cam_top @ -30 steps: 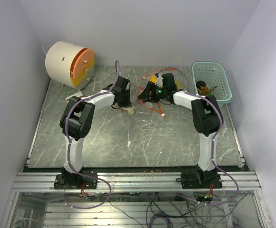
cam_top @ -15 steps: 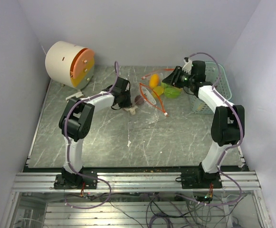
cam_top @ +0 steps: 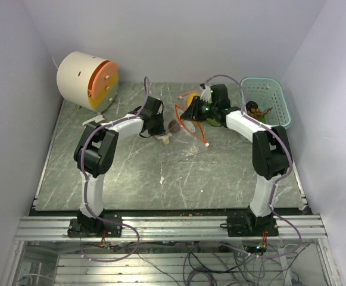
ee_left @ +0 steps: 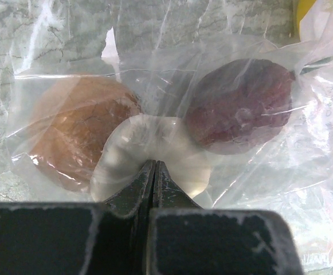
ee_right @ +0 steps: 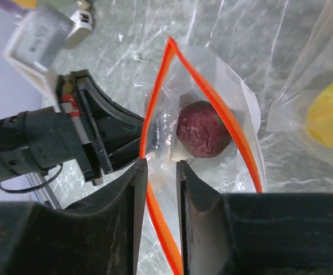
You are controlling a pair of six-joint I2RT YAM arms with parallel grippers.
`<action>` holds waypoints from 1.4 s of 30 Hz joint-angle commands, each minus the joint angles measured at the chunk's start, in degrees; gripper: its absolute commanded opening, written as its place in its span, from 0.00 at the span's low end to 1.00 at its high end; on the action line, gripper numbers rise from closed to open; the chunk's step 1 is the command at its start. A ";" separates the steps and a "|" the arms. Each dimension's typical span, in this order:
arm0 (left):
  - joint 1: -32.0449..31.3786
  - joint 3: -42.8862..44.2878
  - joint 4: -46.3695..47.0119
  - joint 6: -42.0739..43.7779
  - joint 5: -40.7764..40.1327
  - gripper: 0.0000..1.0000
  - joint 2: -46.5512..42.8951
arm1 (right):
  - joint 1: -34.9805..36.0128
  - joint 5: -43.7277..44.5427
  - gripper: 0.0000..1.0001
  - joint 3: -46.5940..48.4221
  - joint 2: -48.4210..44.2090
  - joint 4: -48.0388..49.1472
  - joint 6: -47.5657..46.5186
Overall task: Open the zip-top bag and remove the fake food
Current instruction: Pick up the fake fruit from the zipper food storage bag.
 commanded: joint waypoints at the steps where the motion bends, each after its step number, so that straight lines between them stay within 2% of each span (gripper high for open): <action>1: -0.18 -0.21 -6.85 2.21 -2.97 0.07 -0.44 | 0.87 2.41 0.23 0.30 4.10 1.45 -0.28; 5: -0.18 -0.16 -7.04 2.48 -2.91 0.07 -1.08 | 1.73 3.86 0.14 0.99 7.60 0.77 -1.46; 15: -0.90 1.14 -7.33 3.52 -1.63 0.07 0.57 | 3.37 4.03 0.13 2.67 11.31 1.87 -2.00; 17: -1.20 2.24 -7.81 4.02 -1.85 0.07 1.15 | 3.38 2.78 0.17 2.74 11.17 3.46 -1.07; 20: -1.40 3.52 -8.48 4.44 -1.86 0.07 1.96 | 3.74 1.85 0.30 4.11 11.41 4.11 -0.72; 29: -1.50 5.46 -9.17 5.01 -1.71 0.07 3.52 | 4.92 0.44 0.52 6.74 13.77 3.12 -1.03; 34: -1.50 6.25 -9.38 4.97 -1.37 0.07 4.25 | 6.02 0.40 0.58 7.95 16.32 -0.73 -3.61; 42: -1.50 6.89 -9.39 4.96 -0.81 0.07 5.14 | 6.67 1.48 0.58 6.18 17.04 -0.95 -4.21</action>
